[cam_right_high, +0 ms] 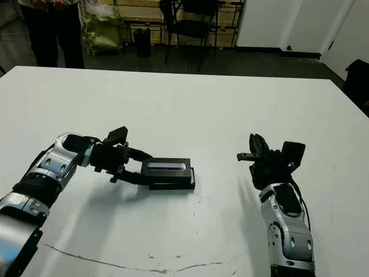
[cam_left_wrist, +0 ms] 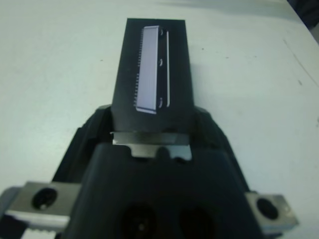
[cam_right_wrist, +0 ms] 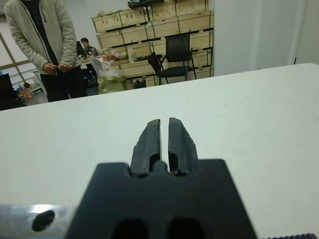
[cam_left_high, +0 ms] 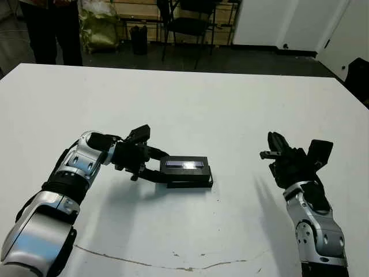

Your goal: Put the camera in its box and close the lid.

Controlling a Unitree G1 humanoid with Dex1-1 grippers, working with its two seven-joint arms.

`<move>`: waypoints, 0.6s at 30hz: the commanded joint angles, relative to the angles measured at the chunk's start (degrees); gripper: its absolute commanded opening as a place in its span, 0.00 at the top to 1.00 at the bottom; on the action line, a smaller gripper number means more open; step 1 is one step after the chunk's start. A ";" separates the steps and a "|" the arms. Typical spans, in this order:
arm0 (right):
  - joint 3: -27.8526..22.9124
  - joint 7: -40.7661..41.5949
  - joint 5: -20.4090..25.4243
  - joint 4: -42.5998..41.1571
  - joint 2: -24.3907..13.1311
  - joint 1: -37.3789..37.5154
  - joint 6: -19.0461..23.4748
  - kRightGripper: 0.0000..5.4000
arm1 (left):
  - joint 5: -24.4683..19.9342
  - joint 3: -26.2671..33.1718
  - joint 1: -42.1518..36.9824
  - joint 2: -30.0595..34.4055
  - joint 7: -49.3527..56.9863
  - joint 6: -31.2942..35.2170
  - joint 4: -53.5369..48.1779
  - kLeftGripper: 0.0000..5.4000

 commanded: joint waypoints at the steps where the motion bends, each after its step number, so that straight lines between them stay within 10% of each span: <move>1: -0.57 0.24 0.17 1.24 -0.17 0.65 0.09 1.00 | 2.03 -1.21 0.92 0.37 0.62 0.40 0.65 0.52; 18: -0.25 -0.22 -0.98 0.65 -0.32 0.97 0.56 1.00 | 2.08 -2.08 0.17 -2.25 1.27 -1.69 3.04 0.52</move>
